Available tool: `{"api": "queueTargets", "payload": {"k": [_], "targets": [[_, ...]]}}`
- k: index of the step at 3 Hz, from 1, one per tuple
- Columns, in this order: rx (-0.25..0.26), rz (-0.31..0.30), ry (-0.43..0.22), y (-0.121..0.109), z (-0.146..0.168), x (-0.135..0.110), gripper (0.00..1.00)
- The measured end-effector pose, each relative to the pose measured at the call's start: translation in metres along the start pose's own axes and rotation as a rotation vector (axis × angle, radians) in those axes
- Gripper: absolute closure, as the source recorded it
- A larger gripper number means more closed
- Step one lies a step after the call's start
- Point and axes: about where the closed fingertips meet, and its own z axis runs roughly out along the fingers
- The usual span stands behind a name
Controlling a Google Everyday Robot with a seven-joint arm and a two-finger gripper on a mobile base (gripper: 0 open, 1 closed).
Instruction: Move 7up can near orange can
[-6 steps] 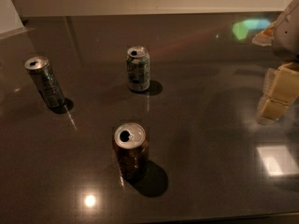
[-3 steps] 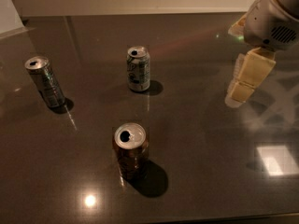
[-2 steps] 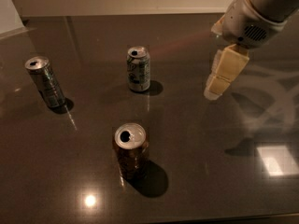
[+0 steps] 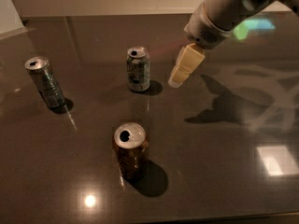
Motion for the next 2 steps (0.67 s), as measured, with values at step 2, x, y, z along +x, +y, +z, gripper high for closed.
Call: {"api": "queueTargets", "payload": {"k": [2], "targets": [[-0.010,0.093,-0.091,-0.019,0.045,-0.024,0.00]]}}
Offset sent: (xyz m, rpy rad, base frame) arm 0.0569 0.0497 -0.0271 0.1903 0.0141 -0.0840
